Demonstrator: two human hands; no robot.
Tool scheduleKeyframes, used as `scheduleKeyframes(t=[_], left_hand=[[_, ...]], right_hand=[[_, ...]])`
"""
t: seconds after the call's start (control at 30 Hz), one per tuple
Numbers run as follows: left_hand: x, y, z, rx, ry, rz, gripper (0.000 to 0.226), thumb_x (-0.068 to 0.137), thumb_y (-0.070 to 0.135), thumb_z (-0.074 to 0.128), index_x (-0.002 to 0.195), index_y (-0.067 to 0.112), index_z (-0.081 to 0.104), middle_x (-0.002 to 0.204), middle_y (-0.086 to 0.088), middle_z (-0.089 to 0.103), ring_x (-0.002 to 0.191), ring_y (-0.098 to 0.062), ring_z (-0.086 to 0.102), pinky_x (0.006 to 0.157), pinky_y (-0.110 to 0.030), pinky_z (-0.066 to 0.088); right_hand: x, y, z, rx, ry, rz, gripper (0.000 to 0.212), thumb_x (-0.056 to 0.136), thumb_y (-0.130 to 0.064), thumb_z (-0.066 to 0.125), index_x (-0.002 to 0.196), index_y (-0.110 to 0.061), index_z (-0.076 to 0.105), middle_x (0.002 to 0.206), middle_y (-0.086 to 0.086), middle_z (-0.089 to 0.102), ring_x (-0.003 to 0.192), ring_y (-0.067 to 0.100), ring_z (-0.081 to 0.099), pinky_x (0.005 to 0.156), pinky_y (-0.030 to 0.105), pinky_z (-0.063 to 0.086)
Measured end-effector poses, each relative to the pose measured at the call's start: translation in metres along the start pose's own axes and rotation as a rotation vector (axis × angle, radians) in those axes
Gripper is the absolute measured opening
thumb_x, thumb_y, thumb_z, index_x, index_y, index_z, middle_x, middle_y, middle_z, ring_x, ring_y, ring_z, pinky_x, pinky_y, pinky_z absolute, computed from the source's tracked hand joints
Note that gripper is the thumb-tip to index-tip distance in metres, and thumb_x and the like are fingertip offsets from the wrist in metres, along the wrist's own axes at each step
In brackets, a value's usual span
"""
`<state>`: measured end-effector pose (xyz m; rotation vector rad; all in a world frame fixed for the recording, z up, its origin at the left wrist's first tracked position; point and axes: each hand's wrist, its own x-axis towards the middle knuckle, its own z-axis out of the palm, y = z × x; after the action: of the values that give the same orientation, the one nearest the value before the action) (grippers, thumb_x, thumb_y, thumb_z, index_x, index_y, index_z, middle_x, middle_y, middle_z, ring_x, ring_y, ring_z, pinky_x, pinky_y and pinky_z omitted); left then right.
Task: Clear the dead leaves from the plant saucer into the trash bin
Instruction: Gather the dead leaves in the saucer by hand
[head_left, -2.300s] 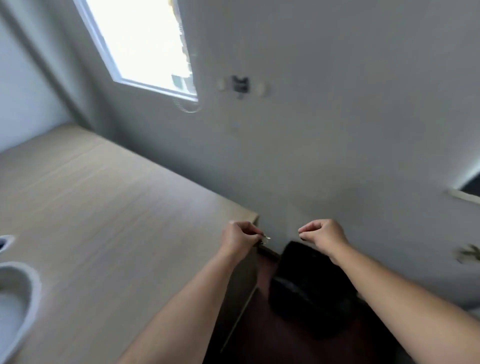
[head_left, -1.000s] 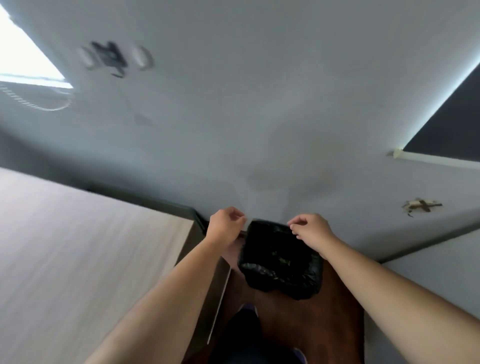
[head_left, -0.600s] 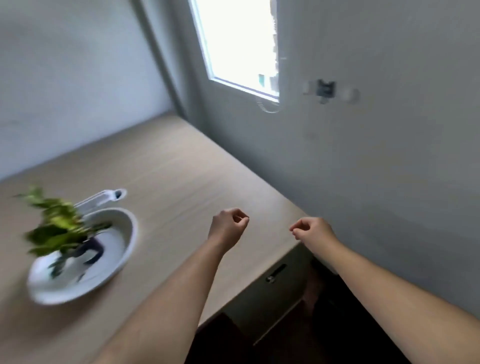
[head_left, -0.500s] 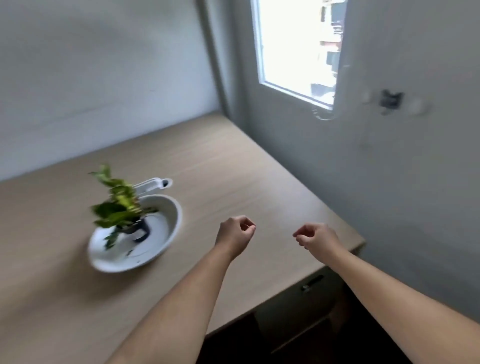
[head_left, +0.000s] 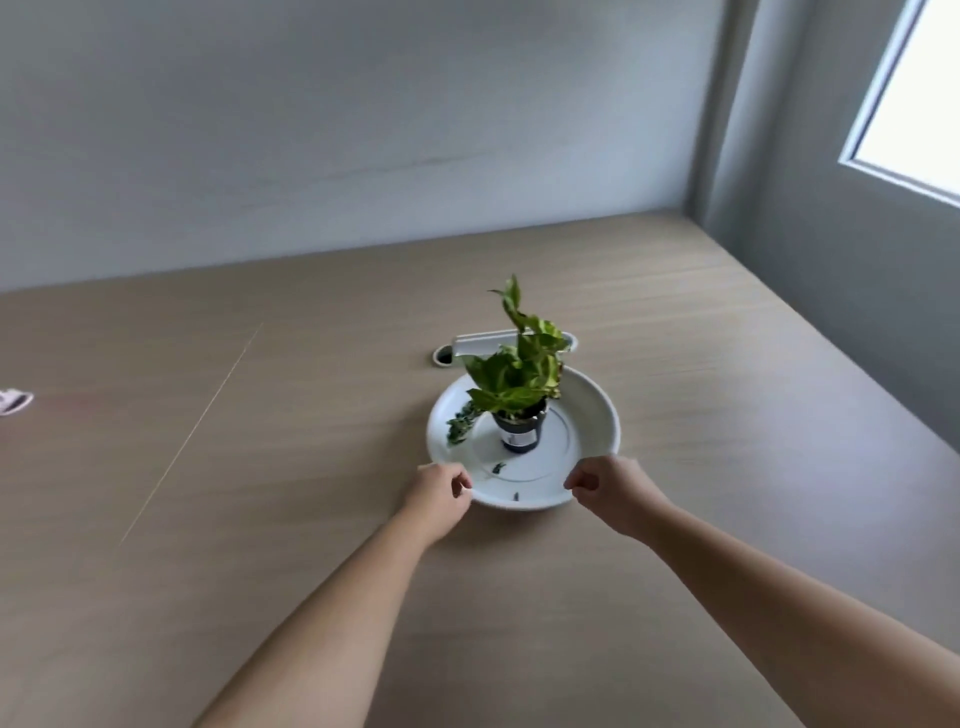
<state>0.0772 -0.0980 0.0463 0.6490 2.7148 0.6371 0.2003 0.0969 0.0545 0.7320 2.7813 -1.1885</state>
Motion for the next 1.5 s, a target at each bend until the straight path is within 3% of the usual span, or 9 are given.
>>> scheduleKeyframes(t=[0.1,0.2,0.43,0.7,0.87,1.0,1.1,1.27,1.5], left_hand=[[0.018,-0.028,-0.009,0.086,-0.057,0.046,0.025,0.08,0.018,0.064,0.105,0.017,0.067,0.117,-0.004,0.065,0.11,-0.023,0.059,0.092,-0.026,0.045],[0.039,-0.04,-0.01,0.144,-0.136,0.12,0.038,0.081,0.015,0.066,0.118,0.014,0.061,0.129,-0.005,0.058,0.12,-0.022,0.053,0.1,-0.025,0.038],[0.066,-0.05,0.002,0.267,-0.227,0.252,0.037,0.085,0.016,0.064,0.121,0.014,0.061,0.128,-0.005,0.059,0.122,-0.024,0.049,0.105,-0.034,0.038],[0.087,-0.06,-0.005,0.334,-0.209,0.319,0.032,0.086,0.019,0.06,0.117,0.022,0.064,0.126,0.003,0.062,0.121,-0.018,0.053,0.099,-0.033,0.042],[0.093,-0.063,-0.005,0.31,-0.168,0.332,0.028,0.085,0.021,0.064,0.112,0.021,0.068,0.119,0.004,0.066,0.114,-0.016,0.056,0.092,-0.03,0.044],[0.092,-0.066,-0.003,0.273,-0.144,0.312,0.027,0.082,0.021,0.067,0.108,0.021,0.07,0.115,0.004,0.068,0.112,-0.016,0.057,0.091,-0.03,0.045],[0.088,-0.065,0.0,0.278,-0.133,0.31,0.026,0.081,0.024,0.069,0.107,0.023,0.07,0.112,0.006,0.068,0.11,-0.016,0.056,0.088,-0.028,0.043],[0.077,-0.052,0.005,0.345,-0.169,0.284,0.029,0.076,0.035,0.072,0.104,0.026,0.07,0.108,0.006,0.068,0.11,-0.016,0.052,0.088,-0.028,0.034],[0.051,-0.02,0.039,0.319,-0.182,0.337,0.05,0.065,0.055,0.074,0.106,0.028,0.067,0.111,0.005,0.064,0.112,-0.018,0.049,0.09,-0.031,0.03]], right_hand=[[0.021,-0.015,0.022,-0.068,-0.045,-0.017,0.022,0.082,-0.008,0.056,0.096,-0.014,0.072,0.094,0.003,0.073,0.083,0.015,0.065,0.07,0.021,0.049],[0.037,-0.022,0.04,-0.172,-0.08,-0.046,0.028,0.084,-0.01,0.055,0.108,-0.016,0.068,0.111,0.006,0.069,0.103,0.02,0.063,0.085,0.026,0.048],[0.08,-0.034,0.08,-0.341,-0.19,-0.12,0.042,0.086,-0.009,0.051,0.127,-0.016,0.056,0.138,0.001,0.052,0.121,0.026,0.052,0.099,0.032,0.044],[0.111,-0.032,0.098,-0.528,-0.224,-0.221,0.041,0.078,0.014,0.043,0.107,-0.005,0.065,0.112,0.011,0.06,0.102,0.031,0.06,0.084,0.038,0.054],[0.119,-0.016,0.093,-0.375,-0.176,-0.116,0.03,0.079,0.007,0.045,0.089,-0.007,0.07,0.09,0.015,0.071,0.078,0.026,0.068,0.069,0.033,0.054],[0.11,-0.009,0.083,-0.383,-0.23,-0.128,0.018,0.081,-0.008,0.057,0.091,-0.011,0.072,0.093,0.009,0.071,0.088,0.023,0.065,0.075,0.032,0.053],[0.109,-0.011,0.082,-0.457,-0.303,-0.109,0.011,0.075,-0.012,0.068,0.085,-0.009,0.07,0.088,0.009,0.066,0.088,0.025,0.061,0.069,0.031,0.048],[0.108,-0.009,0.084,-0.443,-0.276,-0.058,0.024,0.073,0.004,0.047,0.075,-0.007,0.068,0.085,0.015,0.07,0.074,0.03,0.062,0.058,0.027,0.042],[0.1,0.01,0.053,-0.238,-0.088,0.002,0.027,0.071,0.007,0.048,0.071,-0.009,0.07,0.076,0.008,0.067,0.073,0.024,0.061,0.06,0.026,0.048]])
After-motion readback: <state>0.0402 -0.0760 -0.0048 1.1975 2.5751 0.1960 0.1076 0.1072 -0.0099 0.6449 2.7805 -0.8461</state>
